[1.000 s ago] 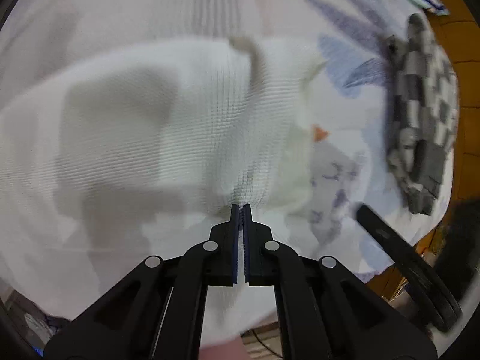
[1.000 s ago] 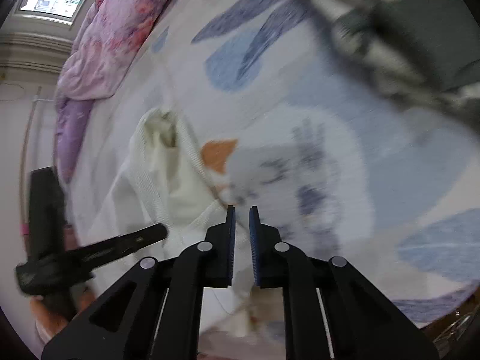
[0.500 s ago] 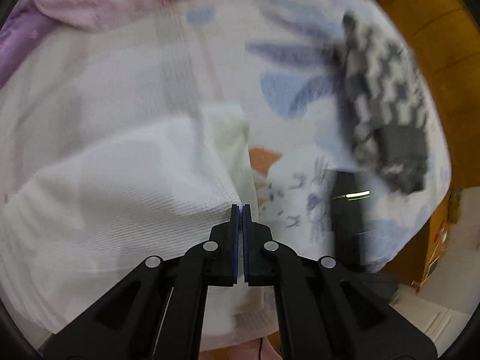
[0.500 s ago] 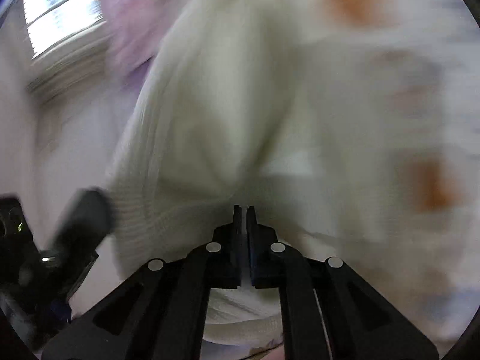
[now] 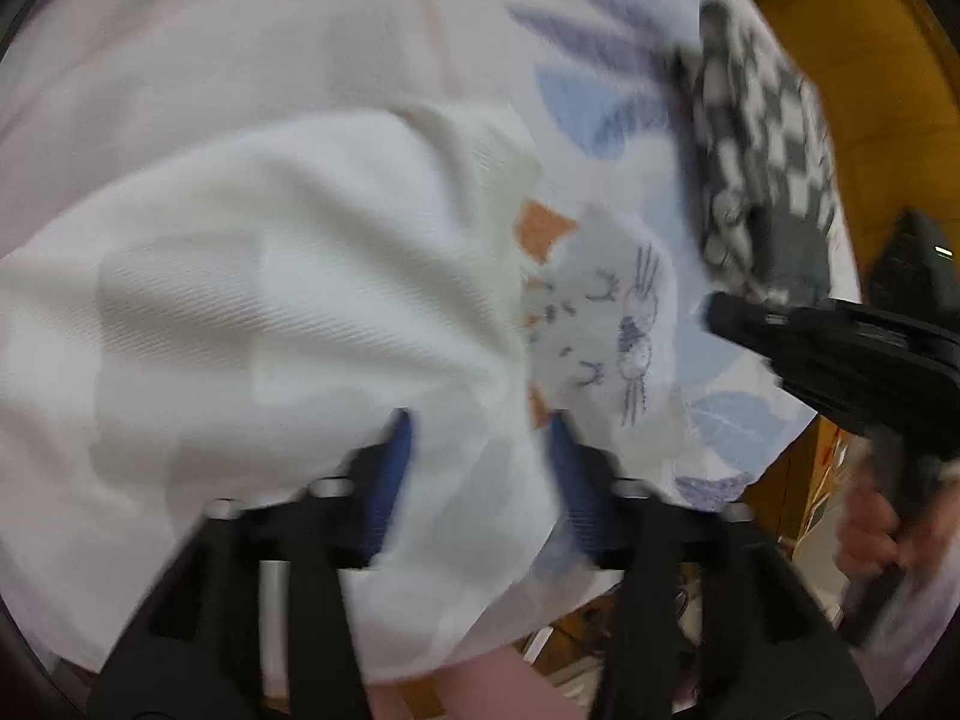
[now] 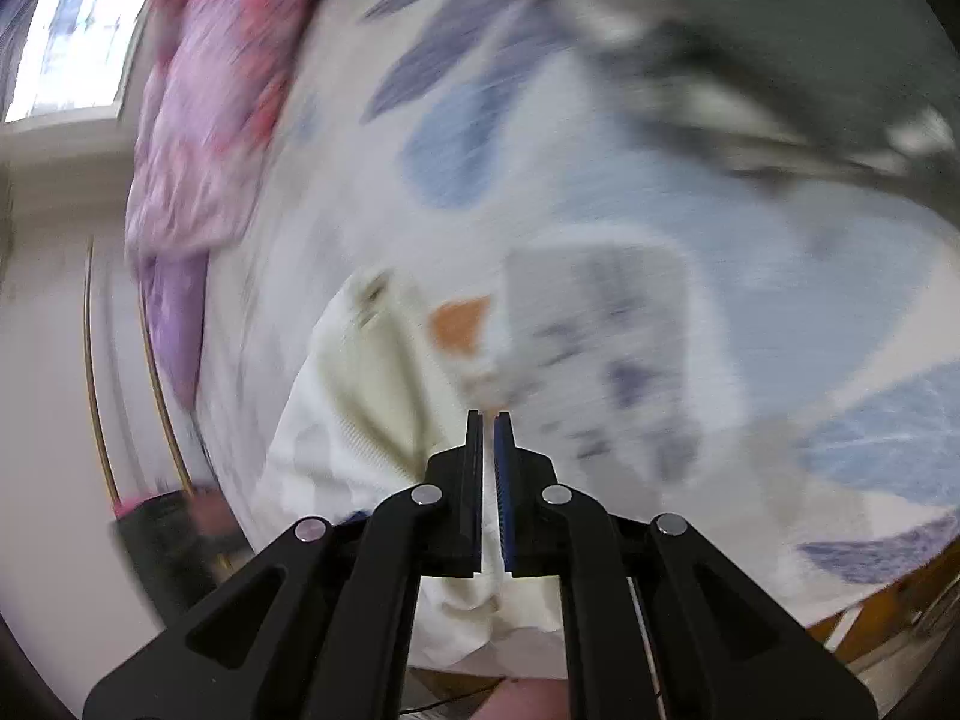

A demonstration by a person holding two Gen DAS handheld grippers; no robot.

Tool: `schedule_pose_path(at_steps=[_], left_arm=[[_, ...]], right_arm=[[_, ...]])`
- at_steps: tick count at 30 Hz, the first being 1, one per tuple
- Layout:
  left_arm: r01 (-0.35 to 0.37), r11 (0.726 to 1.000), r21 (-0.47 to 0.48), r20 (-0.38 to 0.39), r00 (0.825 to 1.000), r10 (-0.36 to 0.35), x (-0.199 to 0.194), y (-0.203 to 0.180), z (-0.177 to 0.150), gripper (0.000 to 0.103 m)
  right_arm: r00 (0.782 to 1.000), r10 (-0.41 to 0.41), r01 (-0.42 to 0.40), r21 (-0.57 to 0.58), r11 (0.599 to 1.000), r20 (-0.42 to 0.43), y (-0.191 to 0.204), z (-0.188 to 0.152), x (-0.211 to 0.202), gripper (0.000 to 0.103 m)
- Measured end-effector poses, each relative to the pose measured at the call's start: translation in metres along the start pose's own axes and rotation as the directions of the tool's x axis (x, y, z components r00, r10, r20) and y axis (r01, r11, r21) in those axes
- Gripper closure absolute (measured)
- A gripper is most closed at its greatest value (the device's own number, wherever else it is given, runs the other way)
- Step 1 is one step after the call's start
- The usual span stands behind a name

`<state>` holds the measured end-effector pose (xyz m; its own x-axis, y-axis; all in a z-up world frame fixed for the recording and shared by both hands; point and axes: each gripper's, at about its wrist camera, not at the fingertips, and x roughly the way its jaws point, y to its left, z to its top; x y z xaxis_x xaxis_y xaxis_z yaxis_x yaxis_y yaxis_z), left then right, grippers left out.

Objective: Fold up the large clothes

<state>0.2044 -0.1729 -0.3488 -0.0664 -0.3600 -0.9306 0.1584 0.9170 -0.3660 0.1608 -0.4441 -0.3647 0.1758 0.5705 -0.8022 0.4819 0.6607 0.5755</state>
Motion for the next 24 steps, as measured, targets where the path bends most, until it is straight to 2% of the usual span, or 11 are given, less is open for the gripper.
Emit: schedule_pose_path(at_steps=[3,4,7,9,11,15,17,19,21,24], left_arm=[[-0.044,0.992,-0.121,0.021,0.999,0.047,-0.041,0.050,-0.032,0.052],[-0.057,0.983,-0.174,0.027,0.998,0.063,-0.054,0.068,-0.044,0.052],[-0.089,0.953,-0.289,0.049,0.993,0.107,-0.081,0.117,-0.075,0.048],[-0.138,0.917,-0.374,0.059,0.983,0.172,-0.100,0.161,-0.097,0.047],[-0.140,0.886,-0.443,0.072,0.979,0.191,-0.113,0.199,-0.115,0.045],[-0.131,0.823,-0.553,0.103,0.969,0.223,-0.134,0.283,-0.149,0.038],[-0.106,0.813,-0.572,0.113,0.972,0.207,-0.137,0.313,-0.156,0.038],[-0.086,0.823,-0.561,0.128,0.974,0.189,-0.138,0.338,-0.158,0.038],[-0.136,0.827,-0.545,0.121,0.964,0.238,-0.141,0.365,-0.158,0.038],[-0.076,0.840,-0.537,0.158,0.969,0.190,-0.144,0.392,-0.154,0.038]], right_arm=[[0.999,-0.010,0.008,-0.052,0.999,-0.045,0.035,-0.019,0.023,0.084],[0.998,-0.008,0.003,-0.071,0.997,-0.063,0.048,-0.025,0.027,0.076],[0.991,-0.054,0.034,-0.155,0.987,-0.124,0.083,-0.049,0.046,0.042],[0.986,-0.076,0.042,-0.214,0.976,-0.150,0.111,-0.067,0.059,0.040],[0.978,-0.096,0.044,-0.262,0.964,-0.187,0.139,-0.084,0.078,0.034],[0.964,-0.133,0.050,-0.338,0.940,-0.229,0.194,-0.122,0.123,0.030],[0.956,-0.180,0.082,-0.378,0.922,-0.232,0.223,-0.138,0.151,0.027],[0.945,-0.204,0.084,-0.415,0.906,-0.255,0.255,-0.158,0.188,0.027],[0.933,-0.225,0.085,-0.437,0.895,-0.280,0.281,-0.170,0.220,0.027],[0.911,-0.311,0.147,-0.492,0.858,-0.271,0.313,-0.196,0.273,0.027]])
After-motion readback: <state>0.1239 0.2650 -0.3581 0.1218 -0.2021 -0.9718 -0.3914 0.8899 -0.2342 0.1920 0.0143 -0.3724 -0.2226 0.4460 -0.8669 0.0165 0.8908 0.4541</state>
